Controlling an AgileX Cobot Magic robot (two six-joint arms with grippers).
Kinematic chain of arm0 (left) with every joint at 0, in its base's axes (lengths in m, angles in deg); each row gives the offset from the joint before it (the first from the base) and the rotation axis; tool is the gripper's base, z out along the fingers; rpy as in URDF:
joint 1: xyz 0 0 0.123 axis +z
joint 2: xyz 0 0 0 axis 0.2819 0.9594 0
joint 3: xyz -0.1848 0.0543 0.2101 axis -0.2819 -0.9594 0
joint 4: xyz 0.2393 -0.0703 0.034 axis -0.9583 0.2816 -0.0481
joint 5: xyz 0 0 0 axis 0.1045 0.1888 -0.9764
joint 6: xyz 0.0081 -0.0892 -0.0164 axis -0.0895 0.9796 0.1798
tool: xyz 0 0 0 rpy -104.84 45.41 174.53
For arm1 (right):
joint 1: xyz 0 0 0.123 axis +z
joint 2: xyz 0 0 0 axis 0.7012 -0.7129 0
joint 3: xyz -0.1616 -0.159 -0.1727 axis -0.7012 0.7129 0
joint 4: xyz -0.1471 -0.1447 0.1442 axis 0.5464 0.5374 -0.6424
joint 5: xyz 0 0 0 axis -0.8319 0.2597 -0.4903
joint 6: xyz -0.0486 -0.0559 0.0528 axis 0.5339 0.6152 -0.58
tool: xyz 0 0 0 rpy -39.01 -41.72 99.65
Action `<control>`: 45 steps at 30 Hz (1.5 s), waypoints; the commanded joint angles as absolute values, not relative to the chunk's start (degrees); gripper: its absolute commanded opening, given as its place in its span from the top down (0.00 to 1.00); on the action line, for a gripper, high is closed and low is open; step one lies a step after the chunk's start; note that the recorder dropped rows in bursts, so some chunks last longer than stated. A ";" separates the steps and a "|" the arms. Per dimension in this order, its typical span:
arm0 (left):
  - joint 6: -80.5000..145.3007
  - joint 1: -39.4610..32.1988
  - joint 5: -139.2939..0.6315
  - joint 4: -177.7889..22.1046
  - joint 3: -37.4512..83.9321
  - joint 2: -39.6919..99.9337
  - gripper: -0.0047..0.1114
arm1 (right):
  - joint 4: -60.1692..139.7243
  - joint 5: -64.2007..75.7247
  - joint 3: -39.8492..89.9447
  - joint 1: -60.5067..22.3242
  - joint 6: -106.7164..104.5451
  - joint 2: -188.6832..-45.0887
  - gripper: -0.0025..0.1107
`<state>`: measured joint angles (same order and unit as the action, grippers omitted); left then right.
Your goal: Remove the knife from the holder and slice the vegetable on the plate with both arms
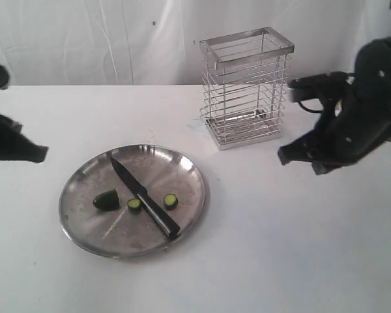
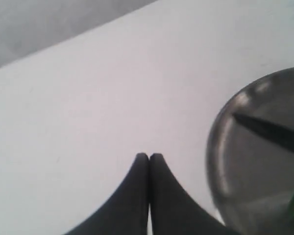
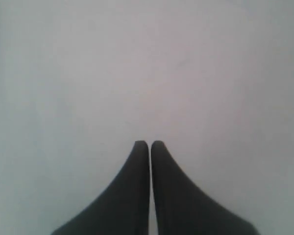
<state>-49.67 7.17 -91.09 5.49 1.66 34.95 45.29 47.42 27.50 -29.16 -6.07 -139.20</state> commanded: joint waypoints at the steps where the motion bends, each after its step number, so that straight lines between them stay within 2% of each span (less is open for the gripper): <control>1: -50.31 15.00 -88.47 21.36 -5.32 30.98 0.96 | 47.01 37.49 38.92 -36.34 -11.84 -134.45 0.98; 4: -50.31 19.11 -83.07 22.10 -7.34 26.85 0.96 | 47.01 22.35 50.28 -40.18 -18.19 -126.13 0.98; 7: -49.02 19.69 -81.79 22.10 -7.73 19.87 0.96 | 47.01 10.03 58.19 -41.52 -23.10 -114.29 0.98; 11: -49.02 19.69 -82.79 22.10 -7.73 11.56 0.96 | 47.01 2.01 64.54 -41.52 -22.95 -98.92 0.98; 21: -49.02 19.69 -83.40 22.10 -7.73 2.17 0.96 | 47.23 0.03 67.34 -41.52 -22.54 -71.83 0.98; 37: -49.02 19.69 -82.95 22.10 -7.73 2.14 0.96 | 47.23 -1.79 70.00 -41.21 -22.39 -53.44 0.98; 41: -49.02 19.69 -82.95 22.10 -7.73 2.14 0.96 | 46.22 -14.70 78.50 -41.25 -15.07 -45.09 0.98; 45: -49.02 19.69 -83.20 22.10 -7.73 2.05 0.96 | 38.17 -40.60 89.94 -41.36 -5.87 -45.09 0.98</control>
<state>-49.48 19.53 -83.49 20.91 -7.41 2.67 42.03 -24.90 83.74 -40.97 -10.88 -45.55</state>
